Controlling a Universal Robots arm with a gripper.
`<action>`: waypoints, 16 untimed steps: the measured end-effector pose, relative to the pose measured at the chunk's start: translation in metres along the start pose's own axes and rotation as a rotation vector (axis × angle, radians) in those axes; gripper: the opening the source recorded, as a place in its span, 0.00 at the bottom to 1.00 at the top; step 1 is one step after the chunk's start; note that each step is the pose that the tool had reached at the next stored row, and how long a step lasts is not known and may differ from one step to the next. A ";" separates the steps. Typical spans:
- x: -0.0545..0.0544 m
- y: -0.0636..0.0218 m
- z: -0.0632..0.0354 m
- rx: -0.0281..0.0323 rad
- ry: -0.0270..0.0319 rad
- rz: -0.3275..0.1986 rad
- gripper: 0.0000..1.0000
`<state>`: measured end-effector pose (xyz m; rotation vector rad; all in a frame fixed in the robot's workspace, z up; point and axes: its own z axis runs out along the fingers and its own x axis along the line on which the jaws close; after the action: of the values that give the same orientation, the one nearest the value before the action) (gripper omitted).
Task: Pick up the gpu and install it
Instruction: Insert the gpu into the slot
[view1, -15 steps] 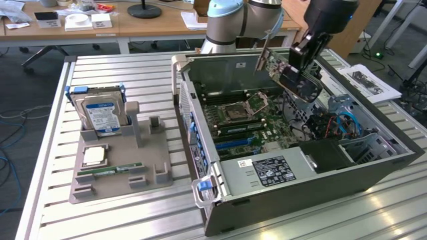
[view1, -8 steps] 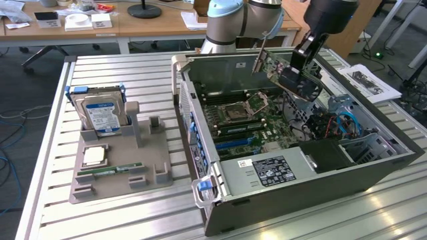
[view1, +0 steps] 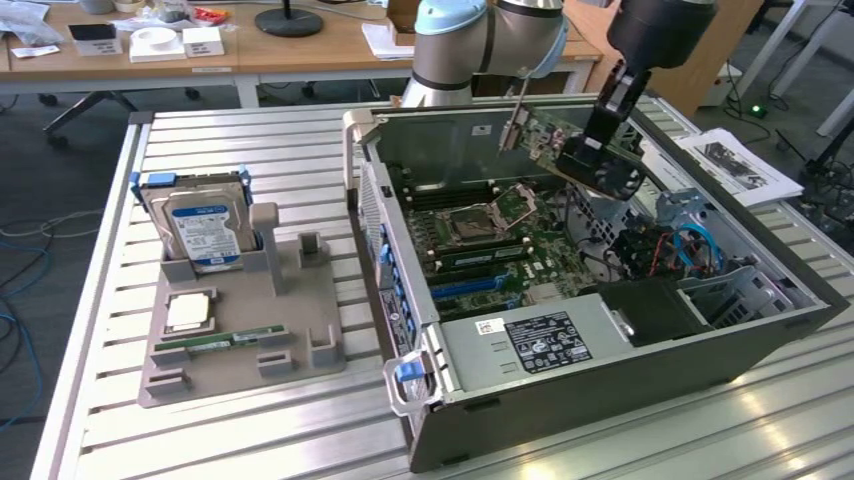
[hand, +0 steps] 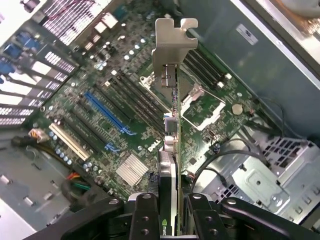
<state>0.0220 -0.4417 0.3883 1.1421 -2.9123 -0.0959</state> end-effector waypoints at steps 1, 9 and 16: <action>0.000 0.0000 0.0001 -0.0003 0.0011 -0.018 0.27; 0.000 0.0000 0.0005 -0.0019 0.0101 -0.163 0.27; 0.000 -0.0001 0.0010 -0.0033 0.0179 -0.290 0.27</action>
<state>0.0220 -0.4417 0.3873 1.5471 -2.7088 -0.0918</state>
